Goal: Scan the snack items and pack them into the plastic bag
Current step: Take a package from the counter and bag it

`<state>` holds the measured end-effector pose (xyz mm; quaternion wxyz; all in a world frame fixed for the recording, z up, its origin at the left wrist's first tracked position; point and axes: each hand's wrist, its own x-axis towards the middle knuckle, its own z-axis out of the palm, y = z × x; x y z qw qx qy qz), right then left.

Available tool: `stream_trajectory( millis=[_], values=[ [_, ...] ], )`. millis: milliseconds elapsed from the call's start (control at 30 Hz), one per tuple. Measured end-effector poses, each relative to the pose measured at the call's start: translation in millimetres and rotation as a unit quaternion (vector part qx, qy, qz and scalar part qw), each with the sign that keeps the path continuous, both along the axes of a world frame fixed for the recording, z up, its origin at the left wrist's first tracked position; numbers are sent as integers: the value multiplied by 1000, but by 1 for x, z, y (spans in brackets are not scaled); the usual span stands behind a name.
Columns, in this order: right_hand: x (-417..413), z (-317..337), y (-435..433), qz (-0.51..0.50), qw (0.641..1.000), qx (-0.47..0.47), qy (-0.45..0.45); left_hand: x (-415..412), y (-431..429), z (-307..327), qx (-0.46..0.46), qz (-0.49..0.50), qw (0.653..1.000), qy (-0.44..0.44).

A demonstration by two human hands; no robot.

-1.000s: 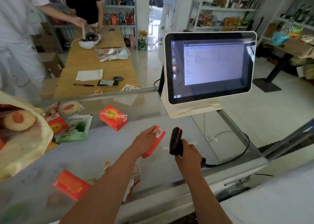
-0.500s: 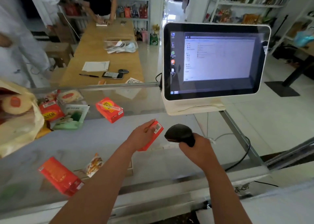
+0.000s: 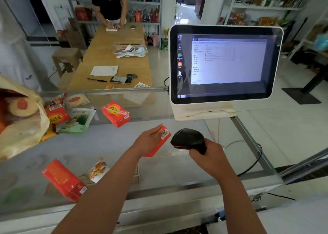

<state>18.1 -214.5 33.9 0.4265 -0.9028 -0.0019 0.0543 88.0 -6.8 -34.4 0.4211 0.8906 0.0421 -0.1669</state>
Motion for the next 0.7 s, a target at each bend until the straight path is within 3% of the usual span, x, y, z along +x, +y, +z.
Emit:
stream_trajectory(
  millis=[700],
  values=[
    [-3, 3, 1, 7, 1000, 20, -12, -1, 0, 1, -15, 4, 1000, 4]
  ],
)
